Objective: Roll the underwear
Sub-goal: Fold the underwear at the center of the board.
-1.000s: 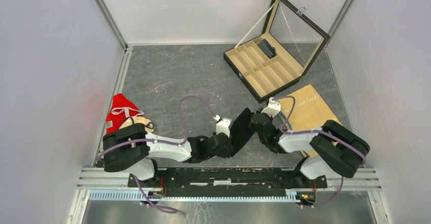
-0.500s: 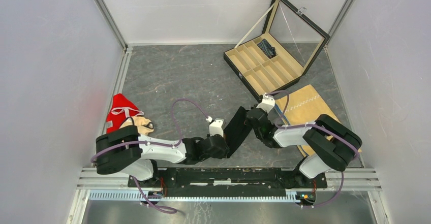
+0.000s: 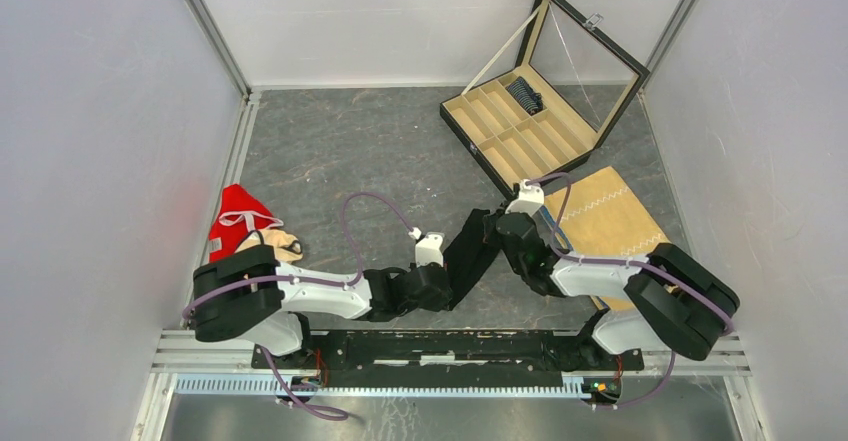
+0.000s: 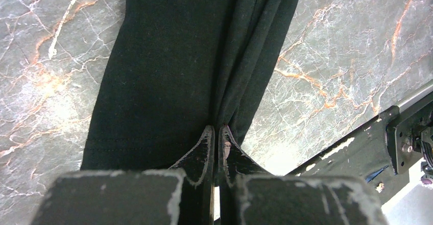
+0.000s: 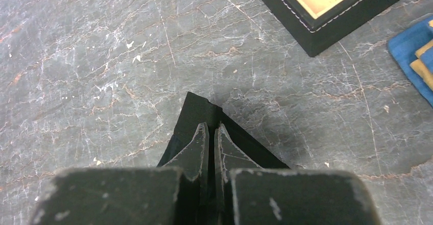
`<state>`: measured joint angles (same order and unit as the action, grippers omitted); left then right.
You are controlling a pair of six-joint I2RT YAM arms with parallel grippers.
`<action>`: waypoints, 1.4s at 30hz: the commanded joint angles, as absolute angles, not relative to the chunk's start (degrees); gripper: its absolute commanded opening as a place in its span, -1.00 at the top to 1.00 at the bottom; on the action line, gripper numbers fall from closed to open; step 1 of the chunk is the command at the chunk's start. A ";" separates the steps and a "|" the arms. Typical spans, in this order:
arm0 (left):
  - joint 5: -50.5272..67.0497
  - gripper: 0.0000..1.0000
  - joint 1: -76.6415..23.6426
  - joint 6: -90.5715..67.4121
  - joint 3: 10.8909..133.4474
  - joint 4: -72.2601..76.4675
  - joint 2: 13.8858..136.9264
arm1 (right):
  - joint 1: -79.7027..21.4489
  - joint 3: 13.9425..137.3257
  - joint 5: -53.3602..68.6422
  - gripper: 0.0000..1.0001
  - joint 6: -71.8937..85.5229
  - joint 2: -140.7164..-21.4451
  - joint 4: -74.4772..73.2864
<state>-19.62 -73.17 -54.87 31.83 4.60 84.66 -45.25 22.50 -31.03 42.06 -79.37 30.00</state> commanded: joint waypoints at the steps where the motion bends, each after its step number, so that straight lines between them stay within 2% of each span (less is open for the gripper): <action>1: -19.51 0.96 -73.52 -54.62 28.04 -11.25 89.48 | -45.13 21.00 -33.44 0.98 41.58 -76.25 29.40; 18: -19.37 0.96 -73.56 -54.14 28.77 -10.73 91.02 | -49.10 16.61 -36.73 0.81 49.15 -69.28 17.09; 27: -19.25 0.96 -73.52 -53.97 28.99 -10.51 91.22 | -50.61 15.50 -39.46 0.50 51.50 -65.40 10.37; 30: -19.16 0.96 -73.56 -53.79 29.17 -10.55 91.37 | -50.62 15.34 -41.00 0.50 51.59 -64.65 8.53; 34: -19.25 0.96 -73.55 -53.70 29.08 -10.89 91.23 | -50.59 15.05 -42.09 0.65 51.34 -64.60 7.53; 42: -19.25 0.96 -73.56 -53.70 28.37 -11.33 90.80 | -50.45 14.14 -44.09 0.64 50.80 -66.26 6.98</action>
